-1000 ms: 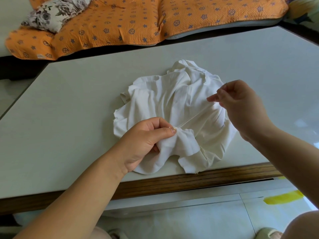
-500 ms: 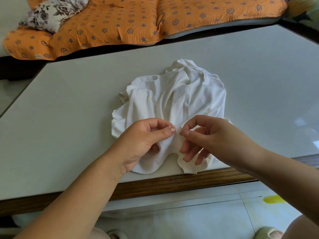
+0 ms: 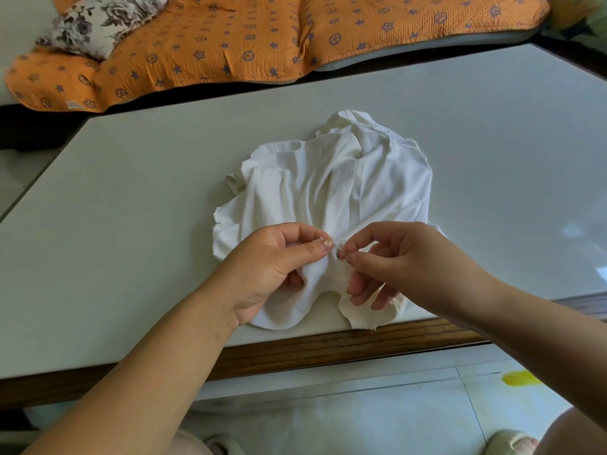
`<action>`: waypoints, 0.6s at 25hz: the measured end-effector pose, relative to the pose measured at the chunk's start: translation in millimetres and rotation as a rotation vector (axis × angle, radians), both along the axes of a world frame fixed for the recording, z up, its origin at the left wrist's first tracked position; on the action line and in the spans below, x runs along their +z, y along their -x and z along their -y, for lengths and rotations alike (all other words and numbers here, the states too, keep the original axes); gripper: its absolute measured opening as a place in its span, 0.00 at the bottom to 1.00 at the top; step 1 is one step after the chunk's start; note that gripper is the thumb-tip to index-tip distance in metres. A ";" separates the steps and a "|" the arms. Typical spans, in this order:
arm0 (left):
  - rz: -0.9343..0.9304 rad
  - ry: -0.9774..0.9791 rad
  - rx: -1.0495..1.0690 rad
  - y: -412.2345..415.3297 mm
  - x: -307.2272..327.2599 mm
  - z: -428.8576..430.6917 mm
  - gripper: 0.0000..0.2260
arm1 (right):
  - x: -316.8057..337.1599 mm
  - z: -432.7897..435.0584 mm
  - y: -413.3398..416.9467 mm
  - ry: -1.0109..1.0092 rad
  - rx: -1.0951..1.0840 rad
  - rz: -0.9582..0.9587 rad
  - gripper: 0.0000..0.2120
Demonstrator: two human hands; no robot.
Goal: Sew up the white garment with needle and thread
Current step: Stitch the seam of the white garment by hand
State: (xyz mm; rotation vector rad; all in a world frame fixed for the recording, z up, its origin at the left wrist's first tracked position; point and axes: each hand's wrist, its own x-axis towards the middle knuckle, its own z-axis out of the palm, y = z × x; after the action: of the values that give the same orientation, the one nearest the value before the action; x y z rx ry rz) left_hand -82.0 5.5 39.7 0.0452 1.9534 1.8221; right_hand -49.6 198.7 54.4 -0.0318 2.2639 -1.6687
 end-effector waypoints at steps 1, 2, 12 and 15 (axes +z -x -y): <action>-0.002 0.003 0.001 -0.2 0.1 -0.1 0.10 | 0.1 0.3 0.0 -0.004 -0.002 -0.001 0.04; -0.006 0.004 0.002 -0.2 0.0 -0.1 0.10 | 0.2 0.6 -0.2 -0.007 -0.004 -0.003 0.04; -0.054 0.008 0.023 -1.3 -0.4 -1.2 0.08 | -0.1 3.2 -0.5 -0.058 -0.016 -0.022 0.04; -0.119 0.070 0.025 -1.6 -0.6 -3.3 0.04 | -1.6 5.2 -0.4 -0.084 -0.027 -0.024 0.04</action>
State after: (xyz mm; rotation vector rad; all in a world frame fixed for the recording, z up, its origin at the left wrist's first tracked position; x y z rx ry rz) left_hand -80.4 8.8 39.1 0.1100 2.1068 1.8028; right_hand -49.2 193.5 52.8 -0.0021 2.3602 -1.5924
